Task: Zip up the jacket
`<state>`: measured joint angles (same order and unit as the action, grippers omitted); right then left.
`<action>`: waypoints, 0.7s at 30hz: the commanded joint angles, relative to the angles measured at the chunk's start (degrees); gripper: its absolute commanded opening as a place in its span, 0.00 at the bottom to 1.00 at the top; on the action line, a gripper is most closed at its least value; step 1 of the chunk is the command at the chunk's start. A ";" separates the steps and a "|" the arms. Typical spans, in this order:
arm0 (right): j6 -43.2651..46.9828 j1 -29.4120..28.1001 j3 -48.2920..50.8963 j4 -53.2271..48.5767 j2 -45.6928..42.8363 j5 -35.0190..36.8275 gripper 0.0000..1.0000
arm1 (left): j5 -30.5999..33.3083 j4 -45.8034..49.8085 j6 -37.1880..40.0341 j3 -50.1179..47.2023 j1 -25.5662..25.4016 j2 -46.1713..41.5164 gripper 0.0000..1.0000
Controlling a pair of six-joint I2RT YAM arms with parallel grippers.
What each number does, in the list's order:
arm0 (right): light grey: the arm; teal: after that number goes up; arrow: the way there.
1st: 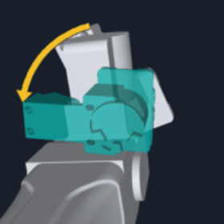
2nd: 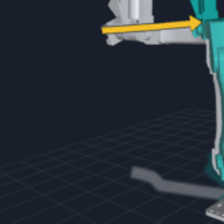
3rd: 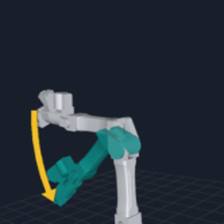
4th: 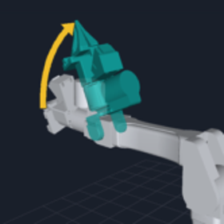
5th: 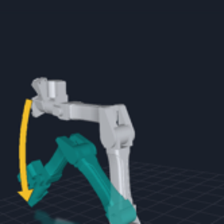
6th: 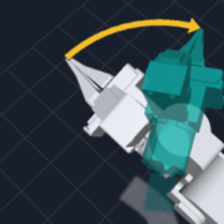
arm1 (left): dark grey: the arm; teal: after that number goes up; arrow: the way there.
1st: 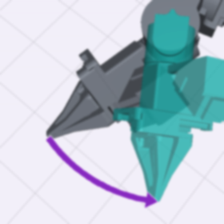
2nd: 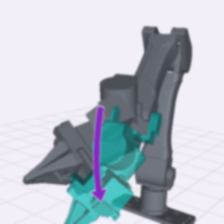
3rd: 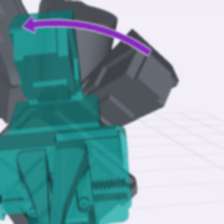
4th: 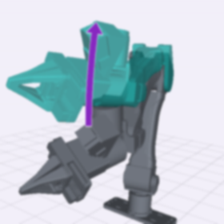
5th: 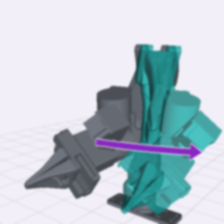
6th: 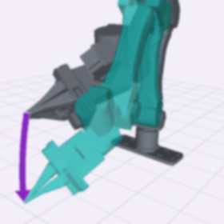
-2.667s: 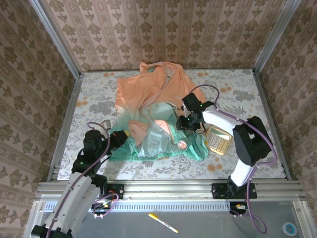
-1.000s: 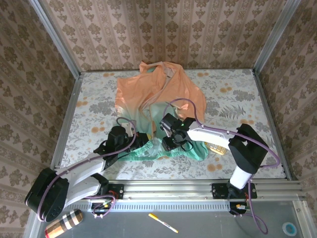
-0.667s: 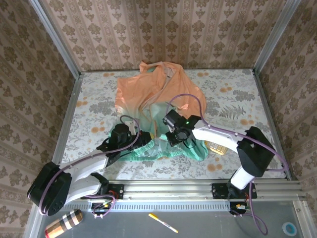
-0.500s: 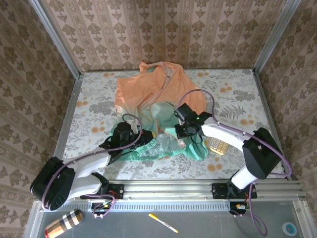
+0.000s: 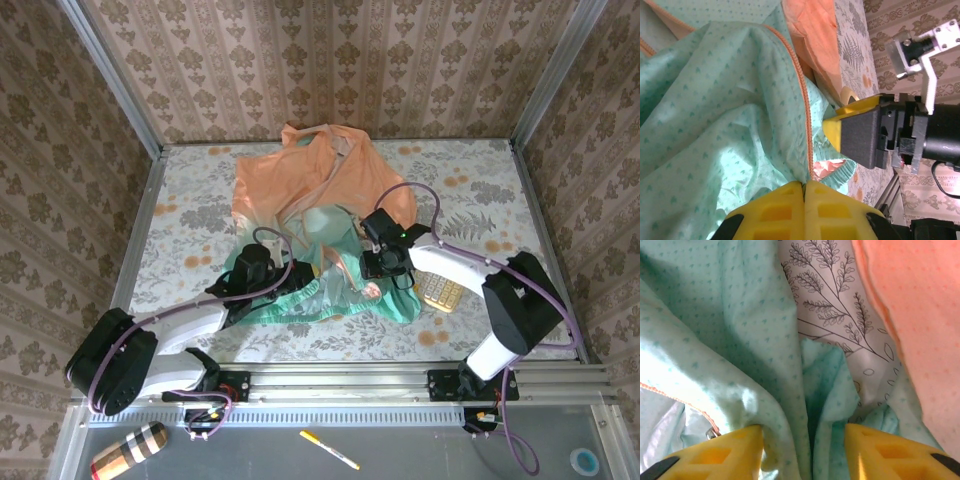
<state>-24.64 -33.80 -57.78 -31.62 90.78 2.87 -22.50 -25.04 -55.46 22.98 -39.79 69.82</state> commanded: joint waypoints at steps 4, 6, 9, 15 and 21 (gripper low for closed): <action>-3.11 -1.03 -2.91 -4.77 -7.37 -0.06 0.47 | 0.00 -1.54 1.32 1.58 -0.35 1.02 0.00; -3.27 -2.20 -3.53 -5.21 -7.66 -1.00 0.47 | -0.08 -1.88 1.28 1.41 -0.38 1.19 0.00; -1.95 -4.72 -5.03 -6.70 -5.54 -0.40 0.46 | -0.09 -2.31 1.15 1.10 -0.37 1.19 0.00; -1.54 -8.54 -8.61 -10.51 3.39 3.36 0.42 | -0.35 -2.62 1.23 0.66 -0.46 1.12 0.00; -1.13 -9.14 -9.98 -10.63 8.92 4.02 0.42 | -0.26 -2.81 1.12 -0.16 -0.46 0.40 0.00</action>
<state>-25.96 -42.81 -65.71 -39.64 98.28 4.56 -22.52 -26.24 -55.46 23.03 -39.79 70.78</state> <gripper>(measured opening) 0.418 0.048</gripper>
